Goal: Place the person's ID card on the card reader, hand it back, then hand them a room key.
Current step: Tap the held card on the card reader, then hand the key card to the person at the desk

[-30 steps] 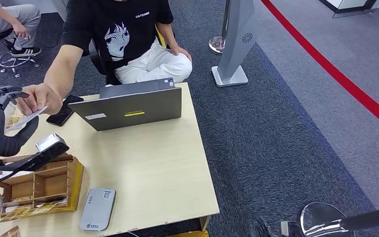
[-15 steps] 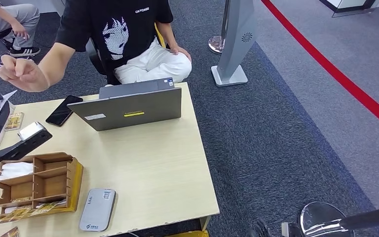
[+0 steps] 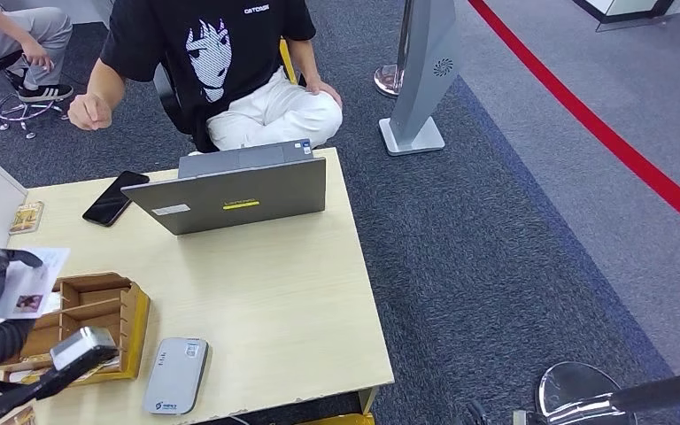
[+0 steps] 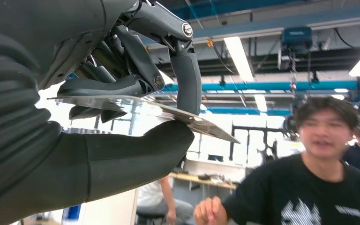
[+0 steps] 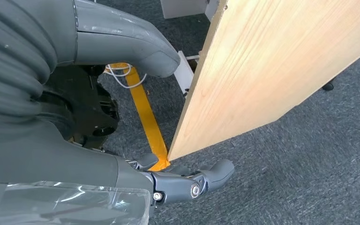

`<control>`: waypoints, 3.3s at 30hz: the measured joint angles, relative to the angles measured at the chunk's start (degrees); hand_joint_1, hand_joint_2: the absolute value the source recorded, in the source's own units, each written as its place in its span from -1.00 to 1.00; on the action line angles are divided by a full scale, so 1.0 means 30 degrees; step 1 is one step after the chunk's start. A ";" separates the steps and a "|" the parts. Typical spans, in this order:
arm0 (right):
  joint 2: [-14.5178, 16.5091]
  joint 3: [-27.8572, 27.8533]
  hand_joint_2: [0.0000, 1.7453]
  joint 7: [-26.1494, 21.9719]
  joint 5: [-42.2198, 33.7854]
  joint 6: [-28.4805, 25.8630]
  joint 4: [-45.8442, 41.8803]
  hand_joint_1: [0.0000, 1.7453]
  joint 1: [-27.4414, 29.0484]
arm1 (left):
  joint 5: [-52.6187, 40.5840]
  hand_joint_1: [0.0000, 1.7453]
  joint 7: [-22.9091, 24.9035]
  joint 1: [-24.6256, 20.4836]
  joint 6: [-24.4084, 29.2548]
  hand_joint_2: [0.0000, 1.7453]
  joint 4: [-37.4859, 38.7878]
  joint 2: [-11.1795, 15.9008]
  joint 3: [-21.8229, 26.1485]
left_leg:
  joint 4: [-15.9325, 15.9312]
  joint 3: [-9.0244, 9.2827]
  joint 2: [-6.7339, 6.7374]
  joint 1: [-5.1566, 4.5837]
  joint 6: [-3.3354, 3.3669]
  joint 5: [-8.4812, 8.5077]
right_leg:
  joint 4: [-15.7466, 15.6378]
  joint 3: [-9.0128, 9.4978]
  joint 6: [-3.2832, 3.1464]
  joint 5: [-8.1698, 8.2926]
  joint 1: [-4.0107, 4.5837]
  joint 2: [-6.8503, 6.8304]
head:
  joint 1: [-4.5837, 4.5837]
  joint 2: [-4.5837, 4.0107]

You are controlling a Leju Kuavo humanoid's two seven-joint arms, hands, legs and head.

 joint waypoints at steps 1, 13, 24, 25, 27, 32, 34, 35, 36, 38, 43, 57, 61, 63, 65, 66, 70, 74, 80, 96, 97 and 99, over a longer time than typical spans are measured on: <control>0.0000 0.0000 1.00 0.0000 0.0000 0.0000 0.0000 -1.00 0.0000 | 0.0000 1.00 0.0000 0.0000 0.0000 1.00 0.0000 0.0000 0.0000 | 0.0000 0.0000 0.0000 0.0000 0.0000 0.0000 | 0.0000 0.0000 0.0000 0.0000 0.0000 0.0000 | 0.0000 0.0000; -0.0005 -0.0007 1.00 0.0240 0.0384 0.0277 -0.0643 -1.00 0.0003 | -0.0532 1.00 0.1115 0.4429 -0.0299 1.00 0.2451 -0.0886 -0.0669 | -0.0002 0.0007 -0.0016 0.0004 0.0000 0.0000 | 0.0002 0.0017 0.0015 -0.0020 0.0003 -0.0022 | -0.0004 0.0000; -0.0007 -0.0015 1.00 0.0206 0.1129 0.0667 -0.0317 -1.00 -0.0597 | -0.0512 1.00 0.2468 0.4569 -0.0268 1.00 0.5446 -0.0622 -0.3143 | 0.0000 0.0009 -0.0021 0.0002 0.0001 0.0000 | 0.0001 0.0018 0.0016 -0.0020 0.0002 -0.0032 | -0.0006 0.0000; -0.0007 -0.0015 1.00 0.0195 0.1149 0.0683 -0.0275 -1.00 -0.0643 | -0.0457 1.00 0.2601 0.4550 -0.0266 1.00 0.5619 -0.0568 -0.3405 | 0.0000 0.0009 -0.0021 0.0002 0.0001 0.0000 | 0.0001 0.0017 0.0016 -0.0020 0.0002 -0.0033 | -0.0006 0.0000; -0.0007 -0.0015 1.00 0.0220 0.1173 0.0716 -0.0206 -1.00 -0.0727 | -0.0357 1.00 0.2871 0.4484 -0.0254 1.00 0.5956 -0.0448 -0.3924 | 0.0000 0.0009 -0.0022 0.0002 0.0001 0.0000 | 0.0001 0.0017 0.0016 -0.0020 0.0002 -0.0034 | -0.0004 0.0000; -0.0007 -0.0020 1.00 0.0430 0.1168 0.0800 -0.0168 -1.00 -0.0870 | -0.0271 1.00 0.3427 0.4350 -0.0214 1.00 0.6614 -0.0105 -0.5142 | -0.0001 0.0009 -0.0021 0.0004 0.0000 0.0000 | 0.0001 0.0017 0.0016 -0.0020 0.0003 -0.0036 | -0.0007 0.0000; -0.0007 -0.0024 1.00 0.0463 0.1166 0.0809 -0.0153 -1.00 -0.0909 | -0.0204 1.00 0.3600 0.4319 -0.0157 1.00 0.6794 0.0017 -0.5462 | -0.0001 0.0009 -0.0021 0.0004 0.0000 0.0000 | 0.0001 0.0017 0.0016 -0.0020 0.0003 -0.0036 | -0.0007 0.0000; -0.0007 -0.0026 1.00 0.0470 0.1166 0.0809 -0.0139 -1.00 -0.0930 | -0.0145 1.00 0.3744 0.4299 -0.0086 1.00 0.6880 0.0094 -0.5616 | -0.0001 0.0009 -0.0021 0.0004 0.0000 0.0000 | 0.0001 0.0017 0.0016 -0.0020 0.0003 -0.0036 | -0.0007 0.0000; -0.0007 -0.0027 1.00 0.0472 0.1166 0.0809 -0.0124 -1.00 -0.0951 | -0.0080 1.00 0.3901 0.4276 0.0006 1.00 0.6957 0.0172 -0.5762 | -0.0001 0.0009 -0.0021 0.0003 0.0000 0.0000 | 0.0001 0.0017 0.0016 -0.0020 0.0003 -0.0036 | -0.0007 0.0000; -0.0007 -0.0029 1.00 0.0474 0.1179 0.0809 -0.0100 -1.00 -0.0982 | 0.0019 1.00 0.4241 0.4224 0.0191 1.00 0.7095 0.0354 -0.6020 | -0.0001 0.0008 -0.0021 0.0003 0.0000 0.0000 | 0.0001 0.0017 0.0016 -0.0020 0.0003 -0.0036 | -0.0007 0.0000; -0.0005 -0.0033 1.00 0.0474 0.1241 0.0760 -0.0095 -1.00 -0.1030 | -0.0022 1.00 0.4829 0.4129 0.0404 1.00 0.7317 0.0673 -0.6171 | -0.0001 0.0008 -0.0021 0.0004 0.0000 0.0000 | 0.0001 0.0018 0.0016 -0.0020 0.0003 -0.0037 | -0.0007 0.0000; -0.0007 -0.0037 1.00 0.0375 0.1428 0.0649 -0.0029 -1.00 -0.1102 | -0.0989 1.00 0.4689 0.4057 0.0038 1.00 0.7749 0.0764 -0.5491 | -0.0001 0.0008 -0.0021 0.0005 0.0000 0.0000 | 0.0002 0.0019 0.0016 -0.0020 0.0003 -0.0037 | -0.0004 0.0000; -0.0007 -0.0040 1.00 0.0322 0.1493 0.0730 0.0093 -1.00 -0.1205 | -0.1373 1.00 0.4181 0.3975 -0.0308 1.00 0.8109 0.0624 -0.4962 | -0.0001 0.0008 -0.0021 0.0005 0.0000 0.0001 | 0.0003 0.0019 0.0016 -0.0020 0.0003 -0.0037 | -0.0005 0.0000; -0.0007 -0.0044 1.00 0.0363 0.1499 0.0793 0.0142 -1.00 -0.1266 | -0.1452 1.00 0.4009 0.3902 -0.0418 1.00 0.8308 0.0529 -0.4834 | -0.0001 0.0008 -0.0022 0.0005 0.0000 0.0001 | 0.0003 0.0020 0.0016 -0.0019 0.0003 -0.0037 | -0.0005 0.0000; -0.0007 -0.0044 1.00 0.0395 0.1506 0.0852 0.0200 -1.00 -0.1312 | -0.1462 1.00 0.3884 0.3825 -0.0530 1.00 0.8448 0.0440 -0.4725 | -0.0001 0.0008 -0.0024 0.0004 0.0000 0.0002 | 0.0003 0.0023 0.0016 -0.0019 0.0003 -0.0038 | -0.0005 0.0000; -0.0007 -0.0044 1.00 0.0401 0.1508 0.0871 0.0227 -1.00 -0.1332 | -0.1466 1.00 0.3849 0.3788 -0.0572 1.00 0.8496 0.0402 -0.4683 | -0.0001 0.0008 -0.0025 0.0004 0.0000 0.0002 | 0.0003 0.0024 0.0016 -0.0019 0.0003 -0.0040 | -0.0005 0.0000; -0.0007 -0.0044 1.00 0.0401 0.1508 0.0907 0.0339 -1.00 -0.1408 | -0.1491 1.00 0.3778 0.3672 -0.0634 1.00 0.8623 0.0278 -0.4592 | -0.0001 0.0009 -0.0026 0.0003 0.0000 0.0001 | 0.0002 0.0025 0.0016 -0.0019 0.0002 -0.0043 | -0.0005 0.0000; -0.0007 -0.0049 1.00 0.0401 0.1601 0.0942 0.0433 -1.00 -0.1483 | -0.1493 1.00 0.3658 0.3561 -0.0685 1.00 0.8714 0.0179 -0.4559 | 0.0000 0.0011 -0.0028 0.0003 0.0000 0.0002 | 0.0002 0.0024 0.0016 -0.0019 0.0002 -0.0042 | -0.0007 0.0000; -0.0004 -0.0051 1.00 0.0377 0.1548 0.0825 0.0575 -1.00 -0.1505 | -0.1790 1.00 0.2760 0.2964 -0.0119 1.00 0.8162 0.0015 -0.4543 | 0.0002 0.0016 -0.0036 0.0005 0.0002 0.0011 | 0.0003 0.0022 0.0016 -0.0015 0.0004 -0.0046 | -0.0007 0.0000; 0.0000 -0.0022 1.00 0.0208 0.3102 0.1514 0.1349 -1.00 -0.1591 | -0.2076 1.00 0.3765 -0.4062 -0.3191 1.00 0.4910 0.0143 -0.1347 | 0.0001 0.0015 -0.0064 0.0016 -0.0024 0.0073 | 0.0027 0.0023 -0.0020 0.0034 0.0013 -0.0074 | -0.0009 0.0000; 0.0000 -0.0026 1.00 0.0210 0.3189 0.1573 0.1424 -1.00 -0.1642 | -0.1735 1.00 0.3930 -0.4491 -0.3427 1.00 0.5127 0.0194 -0.1006 | 0.0001 0.0017 -0.0062 0.0015 -0.0027 0.0077 | 0.0030 0.0023 -0.0022 0.0036 0.0012 -0.0071 | -0.0007 0.0000; 0.0000 -0.0035 1.00 0.0230 0.3268 0.1677 0.1544 -1.00 -0.1732 | -0.0912 1.00 0.4288 -0.5092 -0.3850 1.00 0.5401 0.0134 -0.0438 | 0.0002 0.0016 -0.0058 0.0015 -0.0030 0.0082 | 0.0033 0.0022 -0.0025 0.0040 0.0012 -0.0069 | -0.0005 0.0000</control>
